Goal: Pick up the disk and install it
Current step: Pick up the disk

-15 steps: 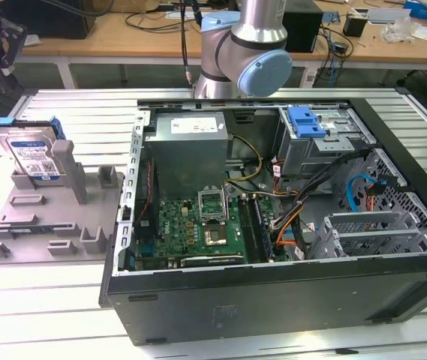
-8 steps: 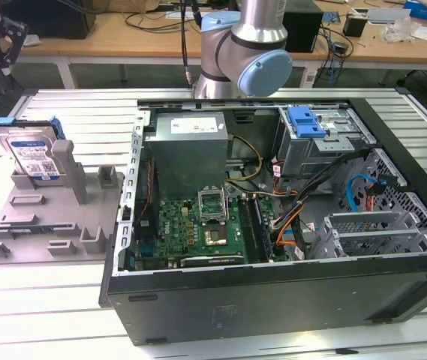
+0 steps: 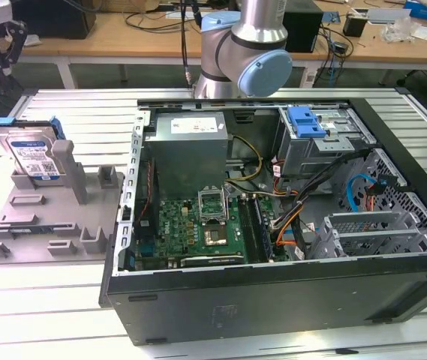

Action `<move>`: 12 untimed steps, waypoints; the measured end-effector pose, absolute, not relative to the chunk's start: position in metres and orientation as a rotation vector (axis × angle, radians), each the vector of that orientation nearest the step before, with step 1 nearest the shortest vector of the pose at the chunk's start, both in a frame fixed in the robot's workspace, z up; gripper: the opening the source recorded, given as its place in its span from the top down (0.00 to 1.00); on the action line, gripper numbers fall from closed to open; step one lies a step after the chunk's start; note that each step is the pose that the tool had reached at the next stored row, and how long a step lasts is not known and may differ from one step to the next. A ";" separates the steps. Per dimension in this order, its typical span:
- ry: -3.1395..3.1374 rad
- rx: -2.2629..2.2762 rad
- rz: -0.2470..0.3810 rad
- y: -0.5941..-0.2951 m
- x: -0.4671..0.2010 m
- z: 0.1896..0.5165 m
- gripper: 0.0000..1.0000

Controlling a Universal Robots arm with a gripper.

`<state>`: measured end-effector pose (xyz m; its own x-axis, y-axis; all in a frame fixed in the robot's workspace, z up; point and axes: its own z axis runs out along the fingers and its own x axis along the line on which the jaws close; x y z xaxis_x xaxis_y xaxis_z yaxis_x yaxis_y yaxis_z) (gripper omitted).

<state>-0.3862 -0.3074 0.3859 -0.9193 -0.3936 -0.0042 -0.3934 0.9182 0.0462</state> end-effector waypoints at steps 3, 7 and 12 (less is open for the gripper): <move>-3.048 0.720 -0.073 -0.307 -0.386 0.385 0.64; -3.011 0.845 -0.073 -0.307 -0.386 0.384 0.52; -2.960 0.999 -0.072 -0.307 -0.386 0.382 0.52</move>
